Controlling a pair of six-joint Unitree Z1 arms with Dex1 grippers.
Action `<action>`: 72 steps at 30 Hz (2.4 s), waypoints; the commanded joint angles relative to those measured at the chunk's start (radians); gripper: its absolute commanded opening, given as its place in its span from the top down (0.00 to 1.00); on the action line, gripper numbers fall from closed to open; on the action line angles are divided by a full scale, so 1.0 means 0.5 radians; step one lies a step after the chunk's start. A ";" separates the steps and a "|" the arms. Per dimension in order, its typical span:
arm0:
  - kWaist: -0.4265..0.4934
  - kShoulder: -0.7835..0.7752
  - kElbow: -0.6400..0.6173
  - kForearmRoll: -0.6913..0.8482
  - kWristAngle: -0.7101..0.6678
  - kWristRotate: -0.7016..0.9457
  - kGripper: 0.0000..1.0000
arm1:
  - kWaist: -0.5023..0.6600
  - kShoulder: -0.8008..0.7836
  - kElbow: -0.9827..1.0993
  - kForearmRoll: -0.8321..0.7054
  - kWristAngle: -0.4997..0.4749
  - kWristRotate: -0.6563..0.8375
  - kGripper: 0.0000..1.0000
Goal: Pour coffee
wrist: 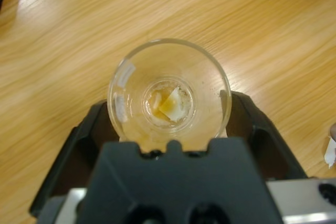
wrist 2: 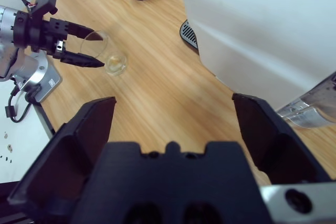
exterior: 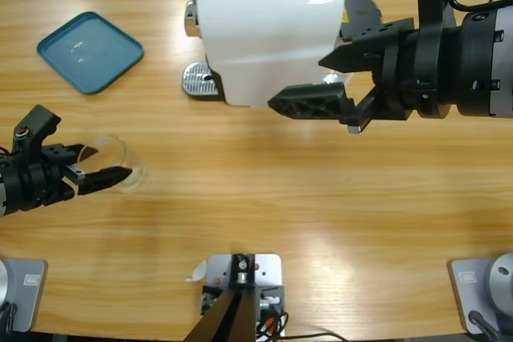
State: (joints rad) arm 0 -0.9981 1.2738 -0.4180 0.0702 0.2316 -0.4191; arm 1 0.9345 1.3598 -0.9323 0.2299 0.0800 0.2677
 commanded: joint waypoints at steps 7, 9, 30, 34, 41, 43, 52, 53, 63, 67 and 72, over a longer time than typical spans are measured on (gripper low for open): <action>0.867 -0.119 0.021 -0.401 -0.831 1.271 1.00 | 0.024 0.032 0.070 -0.049 -0.050 0.032 0.00; 1.017 0.041 0.041 -0.639 -1.170 1.336 1.00 | 0.024 0.042 0.070 -0.049 -0.046 0.032 0.00; 1.472 1.093 -0.343 -1.319 -1.892 1.881 1.00 | -0.109 0.032 -0.007 0.111 -0.023 0.005 0.00; 1.460 1.182 -0.394 -1.361 -1.917 1.881 1.00 | -0.132 0.022 -0.001 0.132 -0.028 0.005 0.00; 1.392 1.257 -0.445 -1.398 -1.917 1.868 1.00 | -0.145 0.057 -0.007 0.129 -0.037 0.000 0.00; 1.369 1.279 -0.469 -1.398 -1.917 1.860 1.00 | -0.145 0.051 -0.001 0.132 -0.031 -0.002 0.00; 1.244 1.354 -0.596 -1.399 -1.894 1.838 1.00 | -0.145 0.043 0.015 0.135 -0.034 -0.002 0.00; 1.240 1.359 -0.604 -1.398 -1.882 1.835 1.00 | -0.145 0.041 0.015 0.135 -0.034 -0.002 0.00; 1.244 1.366 -0.618 -1.377 -1.763 1.799 1.00 | -0.151 0.054 0.024 0.126 -0.037 -0.002 0.00; 1.263 1.386 -0.632 -1.385 -1.750 1.769 1.00 | -0.153 0.061 0.024 0.119 -0.037 -0.002 0.00; 1.272 1.396 -0.642 -1.383 -1.752 1.708 1.00 | -0.154 0.079 0.021 0.108 -0.034 -0.002 0.00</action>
State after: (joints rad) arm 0 -0.3694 1.9180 -0.7209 -0.6170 -0.6548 0.4769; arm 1 0.8682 1.3611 -0.9336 0.2830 0.0716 0.2720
